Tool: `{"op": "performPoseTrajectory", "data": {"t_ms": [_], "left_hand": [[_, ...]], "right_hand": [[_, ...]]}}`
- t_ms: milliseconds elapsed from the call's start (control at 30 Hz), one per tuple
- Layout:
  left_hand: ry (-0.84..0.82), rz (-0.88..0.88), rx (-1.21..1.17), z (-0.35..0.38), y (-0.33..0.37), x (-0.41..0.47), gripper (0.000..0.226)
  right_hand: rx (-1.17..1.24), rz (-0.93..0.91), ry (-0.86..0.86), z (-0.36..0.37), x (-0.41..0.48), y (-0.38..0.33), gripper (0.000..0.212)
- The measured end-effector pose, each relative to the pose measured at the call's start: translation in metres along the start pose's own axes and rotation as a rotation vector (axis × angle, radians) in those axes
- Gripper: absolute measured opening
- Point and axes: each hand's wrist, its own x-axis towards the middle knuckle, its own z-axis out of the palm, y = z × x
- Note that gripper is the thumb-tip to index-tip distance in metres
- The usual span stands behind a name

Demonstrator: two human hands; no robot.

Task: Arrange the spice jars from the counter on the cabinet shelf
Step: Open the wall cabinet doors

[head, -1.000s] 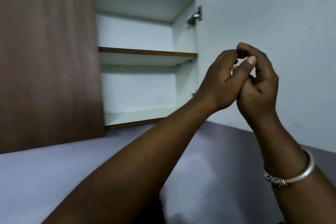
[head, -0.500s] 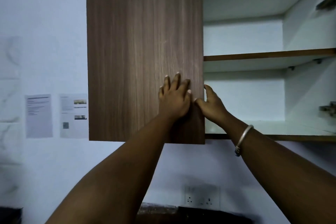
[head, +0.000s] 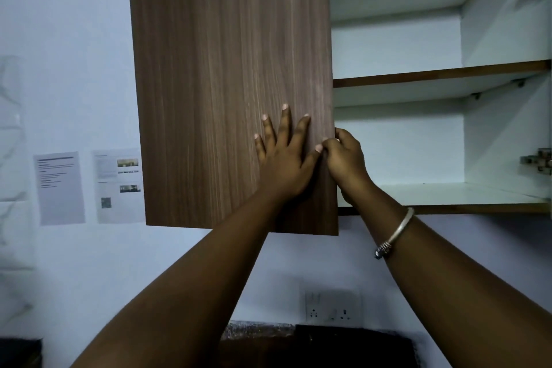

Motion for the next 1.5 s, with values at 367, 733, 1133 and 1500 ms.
{"op": "performPoseTrajectory", "data": {"t_ms": [367, 733, 1133, 1500], "left_hand": [[0.163, -0.057, -0.482, -0.166, 0.028, -0.088, 0.085], [0.212, -0.189, -0.844, -0.346, -0.047, -0.152, 0.061], [0.258, -0.560, -0.642, -0.455, -0.175, -0.181, 0.058], [0.683, -0.034, 0.199, -0.412, -0.125, -0.204, 0.064]], "right_hand": [[0.358, -0.504, -0.077, 0.037, -0.148, -0.110, 0.038], [0.430, -0.734, -0.297, 0.221, -0.233, -0.162, 0.053], [-0.004, -0.701, -0.278, 0.376, -0.290, -0.205, 0.058], [0.191, -0.753, -0.340, 0.323, -0.281, -0.191, 0.065]]}}
